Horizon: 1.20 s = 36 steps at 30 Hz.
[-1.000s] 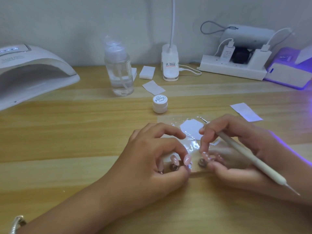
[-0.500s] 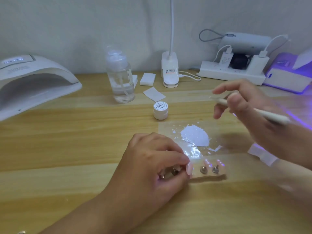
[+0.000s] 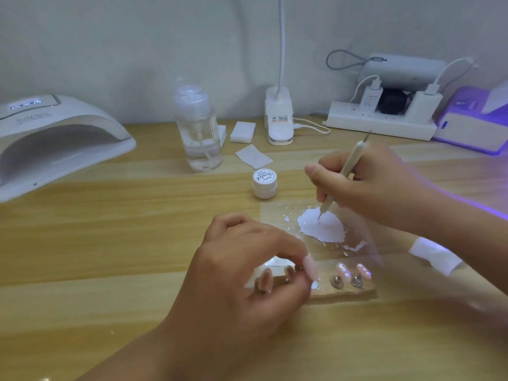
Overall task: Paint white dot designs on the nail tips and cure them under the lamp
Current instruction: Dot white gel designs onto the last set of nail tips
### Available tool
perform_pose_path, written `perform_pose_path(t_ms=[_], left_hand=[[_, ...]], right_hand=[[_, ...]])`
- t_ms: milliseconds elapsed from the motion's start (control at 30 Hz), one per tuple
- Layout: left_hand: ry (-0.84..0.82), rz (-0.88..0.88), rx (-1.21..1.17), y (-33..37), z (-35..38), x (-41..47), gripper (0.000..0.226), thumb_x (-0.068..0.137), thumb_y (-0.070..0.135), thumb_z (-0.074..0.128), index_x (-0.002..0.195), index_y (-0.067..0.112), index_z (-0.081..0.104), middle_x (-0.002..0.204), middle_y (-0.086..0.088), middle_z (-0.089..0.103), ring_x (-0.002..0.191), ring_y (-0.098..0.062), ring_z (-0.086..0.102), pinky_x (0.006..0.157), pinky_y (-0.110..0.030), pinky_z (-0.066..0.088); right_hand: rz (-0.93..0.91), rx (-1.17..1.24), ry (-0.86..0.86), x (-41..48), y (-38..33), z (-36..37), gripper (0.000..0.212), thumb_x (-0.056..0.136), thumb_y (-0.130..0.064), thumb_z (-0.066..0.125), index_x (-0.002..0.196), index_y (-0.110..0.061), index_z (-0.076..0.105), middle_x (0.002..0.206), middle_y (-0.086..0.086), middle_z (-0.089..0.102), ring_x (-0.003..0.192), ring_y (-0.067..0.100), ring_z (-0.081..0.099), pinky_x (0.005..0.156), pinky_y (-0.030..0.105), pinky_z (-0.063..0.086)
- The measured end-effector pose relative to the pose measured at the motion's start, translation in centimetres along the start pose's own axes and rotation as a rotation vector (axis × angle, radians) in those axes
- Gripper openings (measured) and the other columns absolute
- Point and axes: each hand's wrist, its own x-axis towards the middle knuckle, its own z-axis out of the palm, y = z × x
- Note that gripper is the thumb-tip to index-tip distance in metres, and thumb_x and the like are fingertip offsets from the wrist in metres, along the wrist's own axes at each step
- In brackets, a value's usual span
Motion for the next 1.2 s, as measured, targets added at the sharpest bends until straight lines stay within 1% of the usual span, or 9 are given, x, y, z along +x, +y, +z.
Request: perform_pose_path(t_ms=[100,200,500,633,733,800,900,1067,1200], left_hand=[[-0.006,-0.078,-0.076,0.0,-0.3,0.1,0.003,0.078,0.023,0.074,0.076,0.022,0.072,0.080,0.017,0.072,0.088,-0.002,0.068,0.089,-0.040,0.045],[-0.013,-0.118,-0.111,-0.1,-0.4,0.3,0.009,0.081,0.030,0.071,0.076,0.023,0.075,0.083,0.019,0.073,0.090,-0.001,0.068,0.089,-0.032,0.044],[-0.036,-0.150,-0.130,-0.5,-0.4,0.3,0.008,0.083,0.032,0.071,0.078,0.028,0.076,0.086,0.021,0.073,0.089,-0.004,0.069,0.088,-0.028,0.043],[-0.044,-0.167,-0.162,-0.5,-0.5,0.3,0.008,0.083,0.032,0.070,0.076,0.034,0.071,0.080,0.020,0.073,0.088,-0.007,0.070,0.089,-0.026,0.042],[-0.045,-0.197,-0.169,-0.5,-0.4,0.3,0.010,0.083,0.028,0.075,0.075,0.032,0.073,0.074,0.020,0.072,0.090,-0.008,0.069,0.086,-0.026,0.043],[-0.040,-0.214,-0.173,-0.6,-0.4,0.2,0.010,0.083,0.024,0.075,0.075,0.030,0.074,0.071,0.020,0.072,0.090,-0.011,0.069,0.084,-0.022,0.044],[-0.022,-0.258,-0.255,-0.7,-0.4,0.1,0.011,0.082,0.016,0.080,0.079,0.027,0.077,0.072,0.015,0.072,0.091,-0.019,0.068,0.074,-0.009,0.046],[-0.019,-0.237,-0.289,-0.6,-0.5,0.2,0.004,0.082,0.022,0.075,0.084,0.023,0.079,0.074,0.012,0.074,0.085,-0.016,0.069,0.076,-0.048,0.051],[-0.015,-0.225,-0.295,-0.4,-0.5,0.4,0.008,0.083,0.026,0.073,0.083,0.022,0.080,0.081,0.010,0.075,0.084,-0.017,0.070,0.079,-0.054,0.049]], right_hand=[[-0.016,-0.005,0.009,0.1,0.0,0.0,0.045,0.098,-0.031,0.055,0.057,-0.013,0.065,0.046,-0.010,0.055,0.043,0.010,0.044,0.047,0.018,0.036],[-0.003,-0.012,-0.013,-0.1,0.2,0.3,0.046,0.097,-0.029,0.054,0.057,-0.009,0.064,0.045,-0.016,0.053,0.044,0.006,0.042,0.047,0.017,0.035],[-0.003,0.027,0.042,-0.6,0.5,0.5,0.047,0.097,-0.031,0.054,0.055,-0.012,0.065,0.052,0.000,0.057,0.051,0.020,0.052,0.050,0.028,0.039],[0.008,0.106,0.105,-0.8,0.4,0.0,0.048,0.100,-0.036,0.053,0.060,-0.015,0.067,0.049,-0.003,0.057,0.044,0.006,0.048,0.044,0.015,0.034],[-0.040,0.248,0.235,-1.0,-0.4,-0.5,0.052,0.102,-0.048,0.045,0.069,-0.016,0.071,0.054,-0.002,0.063,0.049,0.000,0.053,0.050,0.007,0.036],[-0.065,0.351,0.230,-1.5,-1.5,-0.5,0.053,0.099,-0.054,0.045,0.074,-0.016,0.073,0.060,0.002,0.068,0.055,0.005,0.061,0.053,0.013,0.044],[-0.123,0.415,0.203,-2.5,-2.9,-0.2,0.039,0.091,-0.049,0.064,0.071,-0.016,0.072,0.059,0.004,0.067,0.049,0.011,0.062,0.045,0.022,0.047],[-0.220,0.548,0.277,-3.9,-4.6,1.2,0.037,0.091,-0.031,0.066,0.060,-0.013,0.058,0.045,-0.001,0.053,0.037,0.021,0.056,0.038,0.024,0.041],[-0.253,0.552,0.311,-4.4,-5.1,1.8,0.039,0.094,-0.030,0.061,0.061,-0.010,0.057,0.045,-0.004,0.056,0.038,0.021,0.059,0.037,0.027,0.044]])
